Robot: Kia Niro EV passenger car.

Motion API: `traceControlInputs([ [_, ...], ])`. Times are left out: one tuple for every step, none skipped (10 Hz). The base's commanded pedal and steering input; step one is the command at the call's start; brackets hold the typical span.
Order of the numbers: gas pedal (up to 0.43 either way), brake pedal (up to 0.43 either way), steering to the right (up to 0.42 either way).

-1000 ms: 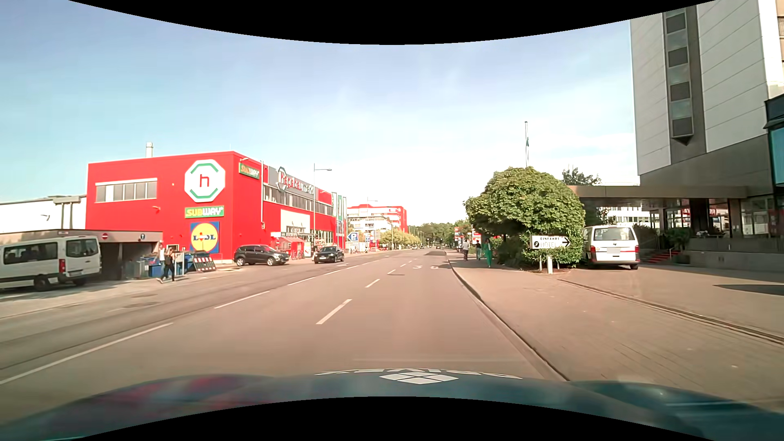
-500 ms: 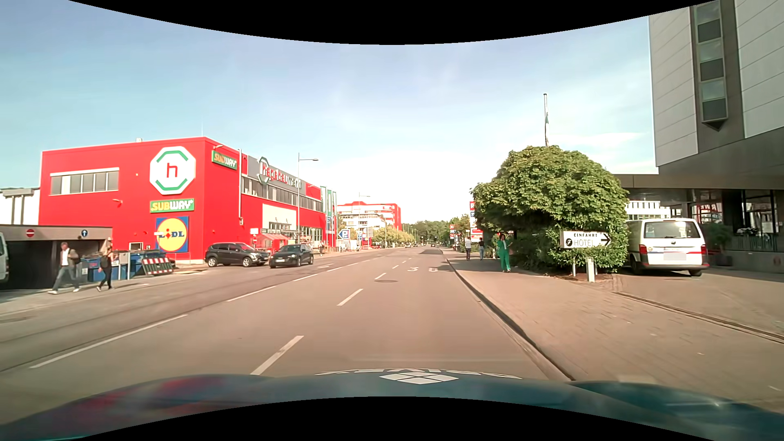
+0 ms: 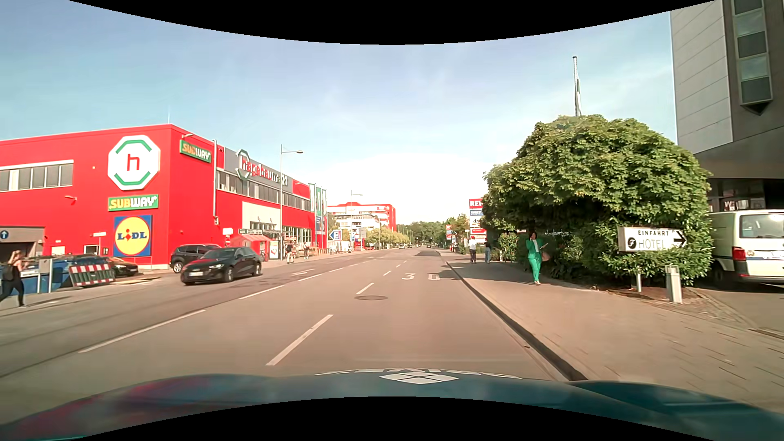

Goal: Follow the waypoints while adhering to traffic rules and regulations

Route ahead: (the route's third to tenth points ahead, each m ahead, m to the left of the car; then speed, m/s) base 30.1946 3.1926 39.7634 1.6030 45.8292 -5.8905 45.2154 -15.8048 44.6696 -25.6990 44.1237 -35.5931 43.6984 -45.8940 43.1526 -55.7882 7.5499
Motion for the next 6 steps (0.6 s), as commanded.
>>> traceControlInputs([
  [0.110, 0.000, 0.016],
  [0.110, 0.000, 0.015],
  [0.110, 0.000, 0.016],
  [0.110, 0.000, 0.015],
  [0.110, 0.000, 0.015],
  [0.110, 0.000, 0.015],
])
